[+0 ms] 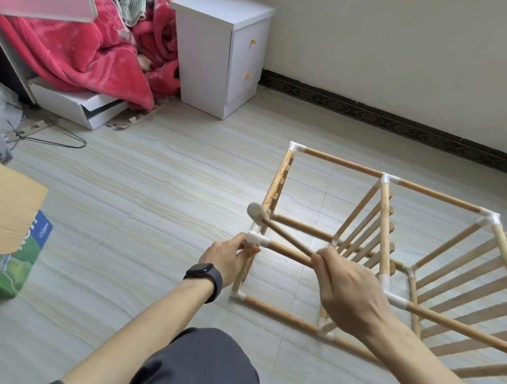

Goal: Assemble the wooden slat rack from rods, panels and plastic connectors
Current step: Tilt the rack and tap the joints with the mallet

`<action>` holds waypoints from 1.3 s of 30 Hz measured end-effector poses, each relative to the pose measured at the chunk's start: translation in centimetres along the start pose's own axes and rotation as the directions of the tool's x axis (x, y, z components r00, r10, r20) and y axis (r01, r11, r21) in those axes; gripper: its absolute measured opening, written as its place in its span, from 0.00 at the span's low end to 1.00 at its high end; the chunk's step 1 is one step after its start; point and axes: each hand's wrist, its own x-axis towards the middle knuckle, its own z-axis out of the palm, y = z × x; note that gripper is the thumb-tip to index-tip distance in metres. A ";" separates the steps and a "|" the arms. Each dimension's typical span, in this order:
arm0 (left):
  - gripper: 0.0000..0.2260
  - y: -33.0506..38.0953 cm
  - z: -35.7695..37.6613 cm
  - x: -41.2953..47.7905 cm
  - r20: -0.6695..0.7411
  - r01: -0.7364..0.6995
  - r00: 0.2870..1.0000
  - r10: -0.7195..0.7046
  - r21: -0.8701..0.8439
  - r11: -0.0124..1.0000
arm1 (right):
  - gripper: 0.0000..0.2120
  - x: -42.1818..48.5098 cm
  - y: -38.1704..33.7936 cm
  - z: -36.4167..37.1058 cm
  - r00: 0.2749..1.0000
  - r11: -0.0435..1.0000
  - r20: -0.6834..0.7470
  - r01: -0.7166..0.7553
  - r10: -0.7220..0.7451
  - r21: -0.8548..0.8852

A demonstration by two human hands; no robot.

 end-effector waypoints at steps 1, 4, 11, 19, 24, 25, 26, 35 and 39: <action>0.21 0.0 -0.1 0.0 0.001 -0.003 1.000 0.003 -0.001 1.000 | 0.18 -0.1 -0.3 -0.1 0.996 0.998 -0.085 0.038 -0.034 0.045; 0.12 -0.2 0.0 0.2 0.022 -0.005 1.000 0.004 0.027 1.000 | 0.20 -0.5 -0.6 0.0 0.996 0.997 0.080 0.051 -0.046 -0.062; 0.23 0.1 -0.2 0.1 0.009 0.003 1.000 -0.003 0.015 1.000 | 0.16 -0.6 0.1 0.1 0.978 0.977 -0.211 0.047 -0.002 0.210; 0.25 0.2 -0.3 0.0 0.016 -0.003 1.000 0.003 0.017 1.000 | 0.14 0.3 0.0 -0.1 0.969 0.986 -0.241 0.095 -0.060 0.139; 0.20 0.0 -0.1 0.2 0.017 0.004 1.000 -0.004 0.008 1.000 | 0.17 -0.2 0.4 0.6 0.983 0.990 0.182 -0.003 0.029 -0.143; 0.20 -0.1 0.0 0.2 0.021 -0.003 1.000 0.003 0.004 1.000 | 0.18 -0.1 0.5 0.7 0.996 0.998 0.085 -0.001 0.005 -0.057; 0.20 -0.2 -0.1 0.3 0.020 -0.011 1.000 0.011 0.000 1.000 | 0.20 0.0 0.3 0.4 0.999 0.999 -0.049 0.013 -0.011 0.046; 0.09 -0.7 -0.3 0.3 0.037 -0.033 0.999 0.032 0.018 0.999 | 0.25 -0.2 0.5 0.6 0.996 0.993 0.039 -0.073 0.076 -0.088; 0.06 -1.3 -2.1 0.4 0.192 -0.039 0.980 0.047 -0.050 0.998 | 0.19 0.5 2.2 1.1 0.956 0.954 0.027 -0.292 0.291 0.070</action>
